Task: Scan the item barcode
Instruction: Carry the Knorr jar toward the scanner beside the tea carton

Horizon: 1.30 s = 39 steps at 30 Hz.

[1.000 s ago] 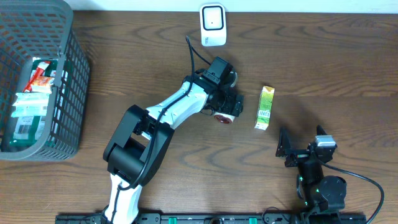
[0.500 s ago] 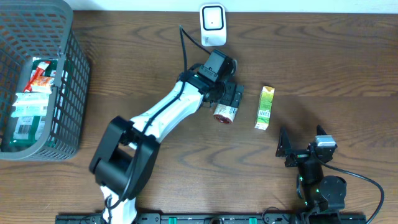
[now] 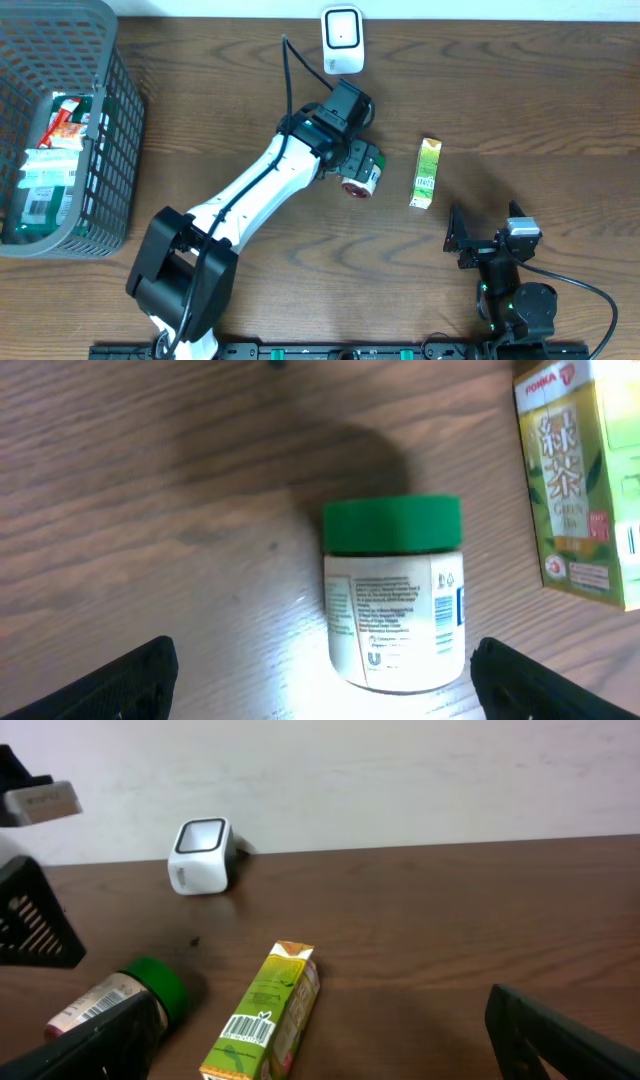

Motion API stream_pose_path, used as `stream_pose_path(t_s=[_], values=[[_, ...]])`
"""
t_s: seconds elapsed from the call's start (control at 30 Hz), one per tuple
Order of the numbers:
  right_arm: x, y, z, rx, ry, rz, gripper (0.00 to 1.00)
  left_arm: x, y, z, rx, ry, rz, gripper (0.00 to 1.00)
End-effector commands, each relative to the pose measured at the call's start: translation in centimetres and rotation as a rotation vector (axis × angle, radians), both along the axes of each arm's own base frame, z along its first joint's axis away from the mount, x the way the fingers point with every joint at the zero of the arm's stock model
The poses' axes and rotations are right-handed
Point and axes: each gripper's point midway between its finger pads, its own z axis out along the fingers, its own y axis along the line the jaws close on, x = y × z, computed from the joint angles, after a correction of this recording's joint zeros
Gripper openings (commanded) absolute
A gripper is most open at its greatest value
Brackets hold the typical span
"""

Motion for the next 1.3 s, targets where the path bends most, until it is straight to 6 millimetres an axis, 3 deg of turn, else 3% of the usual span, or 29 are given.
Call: stream_pose_path(t_s=[0.0, 0.23, 0.5, 0.77, 1.07, 1.27], values=[[0.0, 0.2, 0.0, 0.012, 0.0, 0.007, 0.99, -0.4, -1.1, 1.0, 0.034, -0.051, -0.048, 0.95], [0.0, 0.2, 0.0, 0.012, 0.001, 0.007, 0.99, -0.6, -2.7, 1.5, -0.031, -0.051, 0.021, 0.89], [0.0, 0.2, 0.0, 0.012, 0.001, 0.007, 0.99, -1.0, -3.0, 1.4, 0.016, -0.082, 0.017, 0.87], [0.0, 0.2, 0.0, 0.012, 0.001, 0.007, 0.99, -1.0, -4.5, 3.6, 0.013, -0.029, -0.015, 0.87], [0.0, 0.2, 0.0, 0.012, 0.001, 0.007, 0.99, -2.6, -6.9, -1.9, 0.06, 0.068, -0.072, 0.82], [0.0, 0.2, 0.0, 0.012, 0.001, 0.007, 0.99, -1.5, -5.7, -4.2, 0.156, 0.039, -0.021, 0.8]])
